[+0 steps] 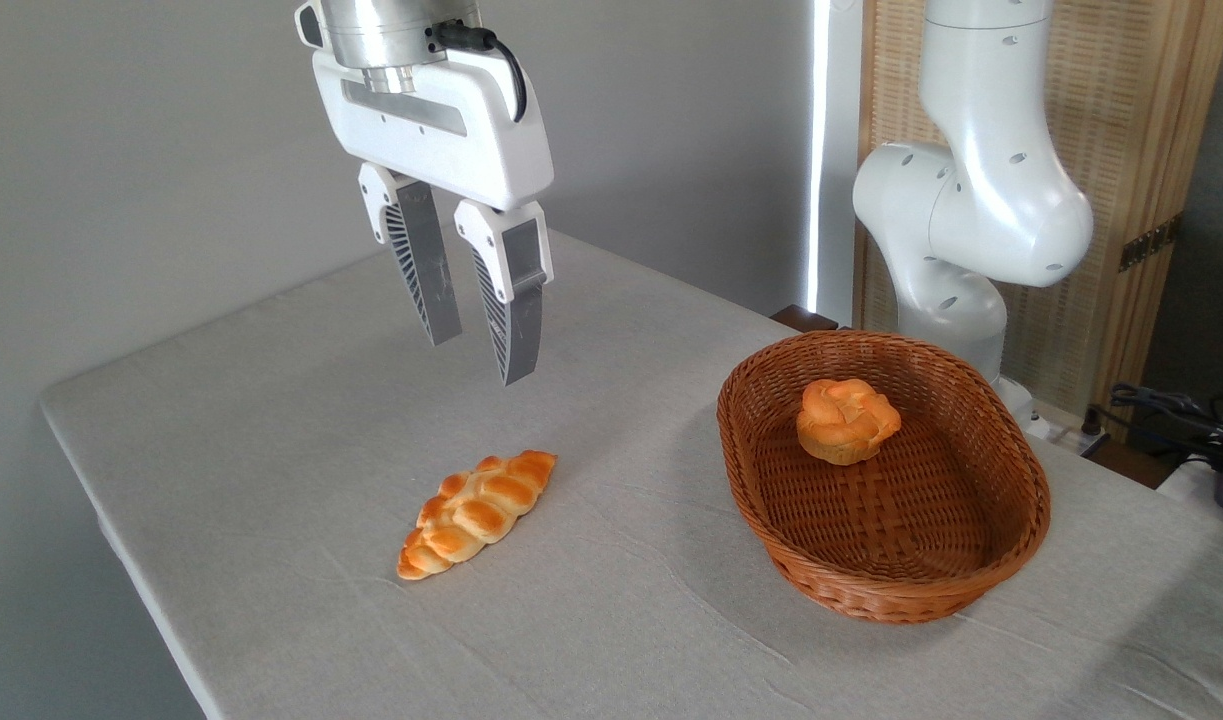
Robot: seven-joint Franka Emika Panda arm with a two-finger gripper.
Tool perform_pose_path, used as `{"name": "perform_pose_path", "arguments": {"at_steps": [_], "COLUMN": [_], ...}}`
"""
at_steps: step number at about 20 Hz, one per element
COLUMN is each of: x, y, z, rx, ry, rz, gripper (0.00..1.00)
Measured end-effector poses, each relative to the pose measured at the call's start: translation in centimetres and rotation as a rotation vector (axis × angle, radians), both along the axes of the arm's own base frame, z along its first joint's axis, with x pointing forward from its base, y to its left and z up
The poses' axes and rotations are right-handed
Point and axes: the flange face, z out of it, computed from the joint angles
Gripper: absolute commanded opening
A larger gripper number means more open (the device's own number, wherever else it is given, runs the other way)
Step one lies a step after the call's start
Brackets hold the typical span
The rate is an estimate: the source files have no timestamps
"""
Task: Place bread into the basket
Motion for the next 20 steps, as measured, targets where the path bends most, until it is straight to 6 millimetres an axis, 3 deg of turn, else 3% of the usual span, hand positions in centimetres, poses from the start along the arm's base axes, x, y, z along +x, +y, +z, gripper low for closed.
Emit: {"name": "perform_pose_path", "arguments": {"at_steps": [20], "x": [-0.12], "y": [0.01], "z": [-0.64], "rx": [0.001], "ry": [0.016], "rz": [0.0], "gripper": [1.0]}}
